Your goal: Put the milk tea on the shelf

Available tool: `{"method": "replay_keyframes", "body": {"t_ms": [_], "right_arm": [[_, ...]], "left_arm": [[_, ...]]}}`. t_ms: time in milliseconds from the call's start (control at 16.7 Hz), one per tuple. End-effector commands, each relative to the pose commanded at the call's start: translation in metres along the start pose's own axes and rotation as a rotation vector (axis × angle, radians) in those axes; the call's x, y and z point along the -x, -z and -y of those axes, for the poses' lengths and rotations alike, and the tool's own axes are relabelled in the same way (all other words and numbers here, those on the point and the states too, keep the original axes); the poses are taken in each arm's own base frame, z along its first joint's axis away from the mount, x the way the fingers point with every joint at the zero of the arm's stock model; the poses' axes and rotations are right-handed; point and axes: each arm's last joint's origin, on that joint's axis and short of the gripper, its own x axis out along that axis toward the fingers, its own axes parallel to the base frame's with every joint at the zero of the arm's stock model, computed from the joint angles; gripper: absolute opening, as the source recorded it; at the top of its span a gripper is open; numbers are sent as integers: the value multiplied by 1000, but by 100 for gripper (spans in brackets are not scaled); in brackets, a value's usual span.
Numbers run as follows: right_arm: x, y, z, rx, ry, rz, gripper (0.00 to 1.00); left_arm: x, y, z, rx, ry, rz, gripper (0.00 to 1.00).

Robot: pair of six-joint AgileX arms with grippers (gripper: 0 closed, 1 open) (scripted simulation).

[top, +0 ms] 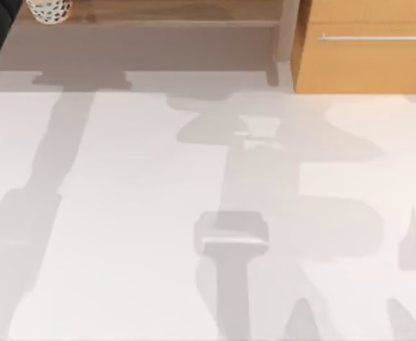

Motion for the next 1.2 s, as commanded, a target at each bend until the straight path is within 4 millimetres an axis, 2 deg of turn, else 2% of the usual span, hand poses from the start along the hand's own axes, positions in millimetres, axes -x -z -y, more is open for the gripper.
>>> {"method": "replay_keyframes", "body": {"t_ms": [240, 420, 600, 960, 1200], "right_arm": [[0, 0, 0, 0, 0, 0, 100], [0, 0, 0, 0, 0, 0, 100], [0, 0, 0, 0, 0, 0, 100], [0, 0, 0, 0, 0, 0, 100], [0, 0, 0, 0, 0, 0, 100]], "left_arm": [[-18, -16, 34, 4, -24, -92, 0], [-27, -30, 46, 4, -63, -125, 0], [-32, -40, 50, 4, -93, -136, 0], [-31, -43, 48, 3, -100, -134, 0], [-28, -29, 49, 50, -69, -123, 0]]}}
